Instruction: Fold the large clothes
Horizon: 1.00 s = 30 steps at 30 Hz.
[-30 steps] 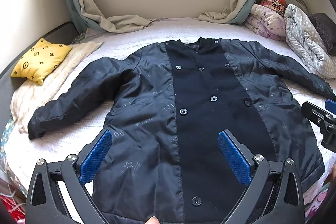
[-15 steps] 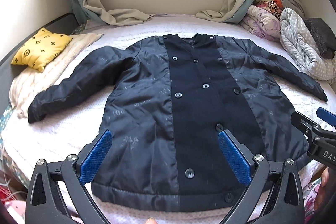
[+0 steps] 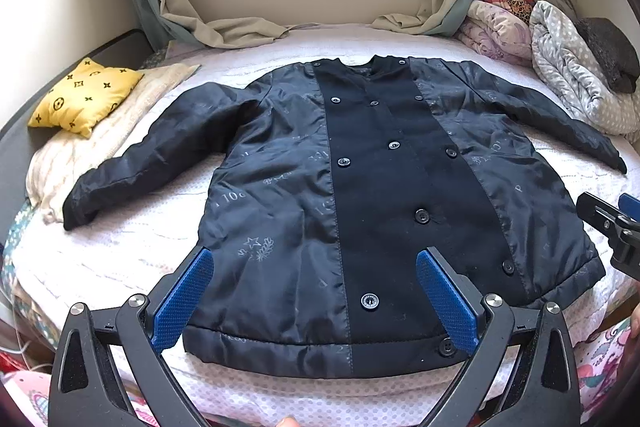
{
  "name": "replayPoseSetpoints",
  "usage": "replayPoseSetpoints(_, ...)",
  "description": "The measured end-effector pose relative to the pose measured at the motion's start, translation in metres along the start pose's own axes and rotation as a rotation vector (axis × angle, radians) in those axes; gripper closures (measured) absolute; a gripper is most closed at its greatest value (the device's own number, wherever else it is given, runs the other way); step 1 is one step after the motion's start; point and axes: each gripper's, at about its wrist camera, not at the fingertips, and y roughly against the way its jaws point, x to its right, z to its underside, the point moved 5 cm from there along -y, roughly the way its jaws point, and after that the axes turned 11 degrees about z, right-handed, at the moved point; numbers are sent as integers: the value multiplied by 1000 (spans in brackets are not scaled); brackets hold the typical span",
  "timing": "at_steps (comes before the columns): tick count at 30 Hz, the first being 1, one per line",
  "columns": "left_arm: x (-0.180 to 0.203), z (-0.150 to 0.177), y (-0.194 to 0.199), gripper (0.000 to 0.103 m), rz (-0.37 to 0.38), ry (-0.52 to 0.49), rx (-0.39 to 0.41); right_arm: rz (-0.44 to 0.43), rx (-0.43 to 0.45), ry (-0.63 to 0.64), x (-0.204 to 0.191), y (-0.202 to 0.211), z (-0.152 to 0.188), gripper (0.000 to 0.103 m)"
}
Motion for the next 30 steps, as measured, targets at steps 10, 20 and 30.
replayPoseSetpoints(10,-5,-1,-3,0,-6,14,-6,-2,1,-6,0,0,-1,0)
replayPoseSetpoints(20,-26,-9,-14,0,22,82,-26,-7,3,-5,-3,-7,-5,0)
replayPoseSetpoints(30,-98,-24,-45,0,33,306,-90,-37,62,26,-15,-18,-67,0)
